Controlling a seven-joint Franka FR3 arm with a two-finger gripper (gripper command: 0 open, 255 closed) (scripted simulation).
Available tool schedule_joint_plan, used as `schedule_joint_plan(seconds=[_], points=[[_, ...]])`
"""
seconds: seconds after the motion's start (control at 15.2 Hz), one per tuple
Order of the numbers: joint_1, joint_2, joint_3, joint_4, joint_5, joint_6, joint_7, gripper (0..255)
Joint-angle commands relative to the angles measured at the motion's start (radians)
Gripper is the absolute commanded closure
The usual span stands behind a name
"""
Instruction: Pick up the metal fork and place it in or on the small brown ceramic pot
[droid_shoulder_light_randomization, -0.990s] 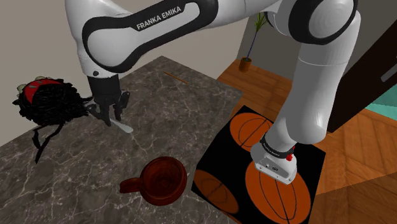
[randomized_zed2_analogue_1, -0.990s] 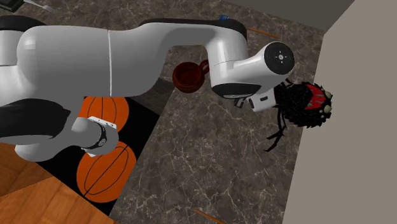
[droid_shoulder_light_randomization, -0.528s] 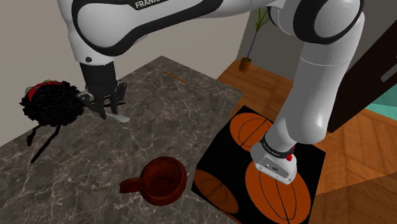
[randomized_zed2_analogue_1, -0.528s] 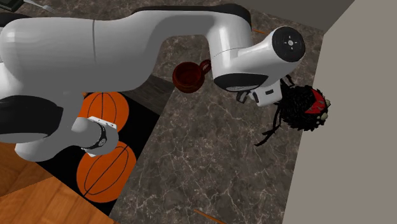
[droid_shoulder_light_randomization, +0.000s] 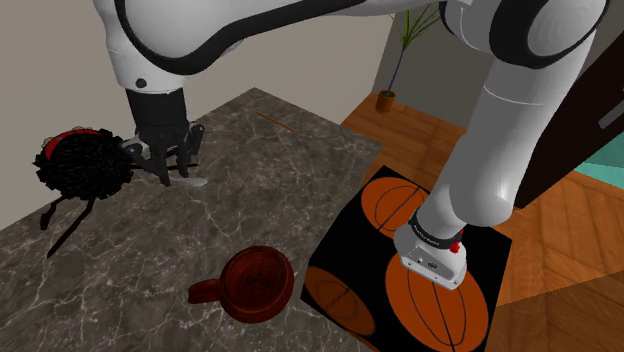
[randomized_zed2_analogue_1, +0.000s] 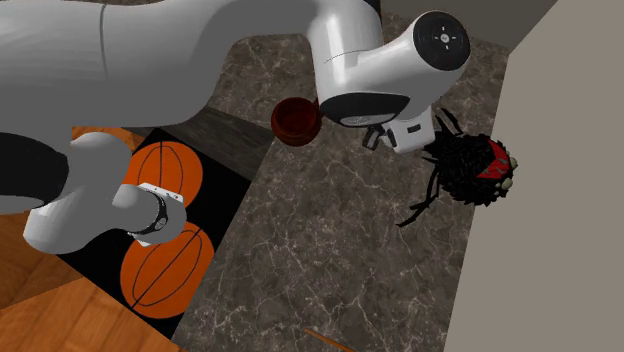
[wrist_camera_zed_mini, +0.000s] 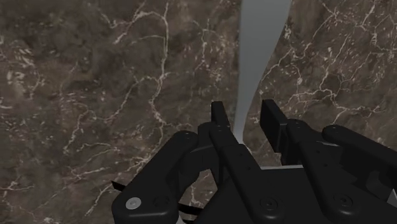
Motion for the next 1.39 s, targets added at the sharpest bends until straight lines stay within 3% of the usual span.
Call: schedule_joint_plan(seconds=[0.0, 0.46, 0.92, 1.32], points=[[0.005, -0.058, 0.013, -0.074, 0.026, 0.025, 0.011, 255], [0.044, -0.262, 0.062, -0.316, 0.131, 0.097, 0.049, 255], [0.121, -0.453, 0.121, -0.505, 0.248, 0.137, 0.113, 255], [0.124, -0.42, 0.135, -0.559, 0.249, 0.222, 0.103, 255]])
